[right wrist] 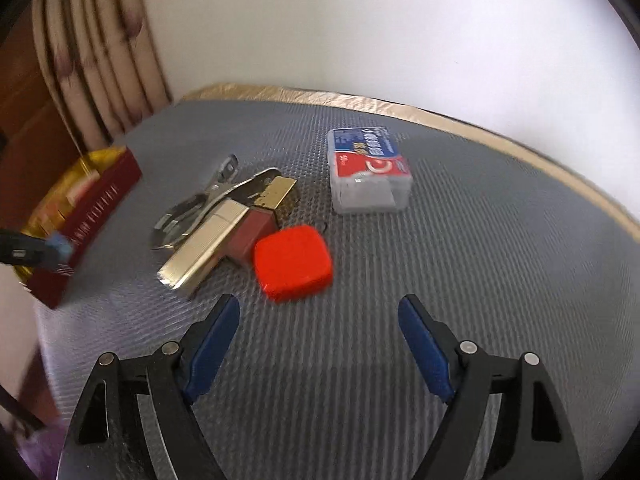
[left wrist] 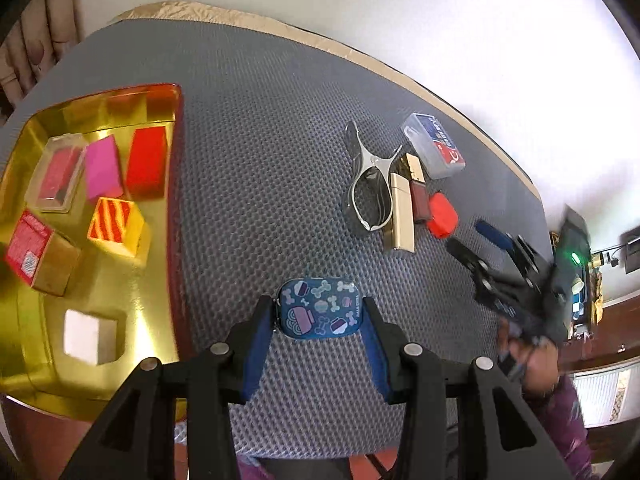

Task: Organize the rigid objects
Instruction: 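Lift the blue tag with the left gripper while the right gripper grasps the red square case, then carry the blue tag into the gold tin and open the left gripper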

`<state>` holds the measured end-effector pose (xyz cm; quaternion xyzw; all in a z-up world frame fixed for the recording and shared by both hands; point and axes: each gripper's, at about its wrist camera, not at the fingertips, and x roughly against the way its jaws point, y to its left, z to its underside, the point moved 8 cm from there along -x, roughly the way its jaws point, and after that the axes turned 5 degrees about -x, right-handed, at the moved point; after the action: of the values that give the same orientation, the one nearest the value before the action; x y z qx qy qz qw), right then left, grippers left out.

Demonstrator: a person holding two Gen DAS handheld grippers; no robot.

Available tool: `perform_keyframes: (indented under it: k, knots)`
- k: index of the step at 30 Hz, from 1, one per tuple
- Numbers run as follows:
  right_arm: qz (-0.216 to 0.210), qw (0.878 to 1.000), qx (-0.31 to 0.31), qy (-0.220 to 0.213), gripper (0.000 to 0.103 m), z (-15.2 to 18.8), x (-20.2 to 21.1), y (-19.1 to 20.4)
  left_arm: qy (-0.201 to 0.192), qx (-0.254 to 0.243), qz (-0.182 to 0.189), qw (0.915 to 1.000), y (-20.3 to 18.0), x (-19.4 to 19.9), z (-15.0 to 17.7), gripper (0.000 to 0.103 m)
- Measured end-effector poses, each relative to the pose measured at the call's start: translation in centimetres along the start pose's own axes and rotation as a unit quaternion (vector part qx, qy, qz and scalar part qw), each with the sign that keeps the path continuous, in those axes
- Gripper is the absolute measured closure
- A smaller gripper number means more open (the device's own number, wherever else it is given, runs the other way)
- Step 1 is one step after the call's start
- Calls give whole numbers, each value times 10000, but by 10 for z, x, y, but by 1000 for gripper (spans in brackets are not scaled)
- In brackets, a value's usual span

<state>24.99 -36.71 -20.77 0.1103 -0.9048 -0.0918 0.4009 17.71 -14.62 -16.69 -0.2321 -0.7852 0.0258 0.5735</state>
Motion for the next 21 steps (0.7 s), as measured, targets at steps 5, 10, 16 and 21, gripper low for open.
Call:
perform_keyframes:
  k: [5, 10, 16, 21]
  knots:
    - [-135, 9997, 126, 172, 23, -7, -18, 2, -152, -14, -12, 9999, 4, 17, 2, 59]
    - [-127, 9984, 489, 241, 25, -9, -29, 11, -302, 49, -93, 9995, 11, 34, 2, 59]
    - [-105, 9990, 391, 170, 59, -3, -19, 8, -560, 258, -597, 9963, 52, 69, 5, 59]
    - [-46, 9999, 132, 84, 59, 18, 1, 5, -628, 442, -1059, 9914, 93, 86, 5, 59]
